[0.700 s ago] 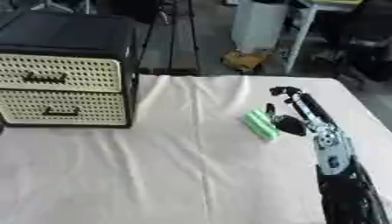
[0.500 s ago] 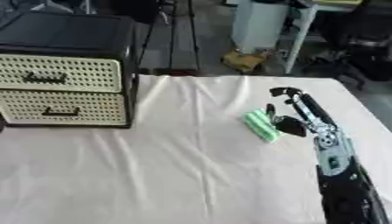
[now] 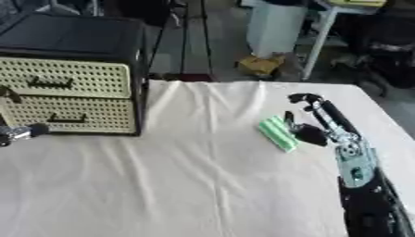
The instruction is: Pick up objects from table and place into drawer.
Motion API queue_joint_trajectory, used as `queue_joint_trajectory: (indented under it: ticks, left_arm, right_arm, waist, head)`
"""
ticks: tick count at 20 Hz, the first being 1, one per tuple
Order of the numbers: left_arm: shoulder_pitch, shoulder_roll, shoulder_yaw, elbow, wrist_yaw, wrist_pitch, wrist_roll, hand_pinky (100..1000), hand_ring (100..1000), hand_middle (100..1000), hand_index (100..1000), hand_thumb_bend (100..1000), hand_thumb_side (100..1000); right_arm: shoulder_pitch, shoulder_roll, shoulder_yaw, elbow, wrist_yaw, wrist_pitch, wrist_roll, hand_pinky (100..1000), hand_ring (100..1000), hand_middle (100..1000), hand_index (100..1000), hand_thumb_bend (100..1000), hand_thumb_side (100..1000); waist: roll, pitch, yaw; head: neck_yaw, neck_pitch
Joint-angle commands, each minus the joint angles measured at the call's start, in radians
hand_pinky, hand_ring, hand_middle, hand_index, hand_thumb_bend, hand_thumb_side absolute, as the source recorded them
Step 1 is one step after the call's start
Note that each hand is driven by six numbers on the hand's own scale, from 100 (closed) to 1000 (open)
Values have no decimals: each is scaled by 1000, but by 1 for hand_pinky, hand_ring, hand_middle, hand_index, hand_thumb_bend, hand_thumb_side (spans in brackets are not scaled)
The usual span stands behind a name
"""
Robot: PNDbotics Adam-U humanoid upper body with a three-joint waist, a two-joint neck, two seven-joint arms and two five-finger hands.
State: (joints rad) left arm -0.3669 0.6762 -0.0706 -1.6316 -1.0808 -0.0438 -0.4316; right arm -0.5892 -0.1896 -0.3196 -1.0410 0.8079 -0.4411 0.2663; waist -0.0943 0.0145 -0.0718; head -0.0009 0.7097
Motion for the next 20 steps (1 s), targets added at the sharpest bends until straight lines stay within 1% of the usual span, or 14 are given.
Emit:
queue_joint_trajectory:
  ticks: [1, 3, 7, 10, 13, 20]
  left_arm:
    - [-51, 2, -16, 74, 5, -16, -31, 100, 100, 100, 733, 654, 1000]
    - [-76, -11, -20, 118, 6, -15, -33, 100, 100, 100, 732, 650, 1000]
    - [-120, -39, -28, 196, 6, -13, -30, 100, 100, 100, 738, 610, 1000]
    - [-151, -64, -32, 246, -4, -4, -7, 100, 100, 100, 740, 615, 1000]
    - [-181, -89, -43, 295, -26, -5, 18, 100, 100, 100, 743, 616, 1000]
    - [-233, -150, -53, 396, -92, -3, 74, 100, 100, 100, 749, 604, 1000]
  right_arm:
    - [-15, -20, 3, -8, -10, -4, 0, 825, 972, 778, 874, 100, 344]
    - [-15, -20, 4, -7, -10, -5, 0, 825, 971, 778, 874, 100, 344]
    - [-16, -20, 5, -4, -11, -5, -1, 826, 971, 778, 874, 100, 344]
    - [-16, -18, 6, -3, -12, -7, -1, 826, 972, 778, 874, 100, 345]
    - [-17, -16, 8, -2, -12, -9, 0, 826, 971, 779, 874, 100, 343]
    - [-20, -13, 8, 0, -13, -12, -1, 826, 970, 779, 874, 100, 340]
  waist:
    - [4, -11, -2]
    - [3, -11, -3]
    - [1, -13, -3]
    - [-1, -13, -4]
    - [-3, -14, -5]
    - [-8, -15, -6]
  head:
    - [4, 1]
    - [5, 1]
    - [9, 1]
    - [15, -3]
    - [24, -9]
    - [38, -8]
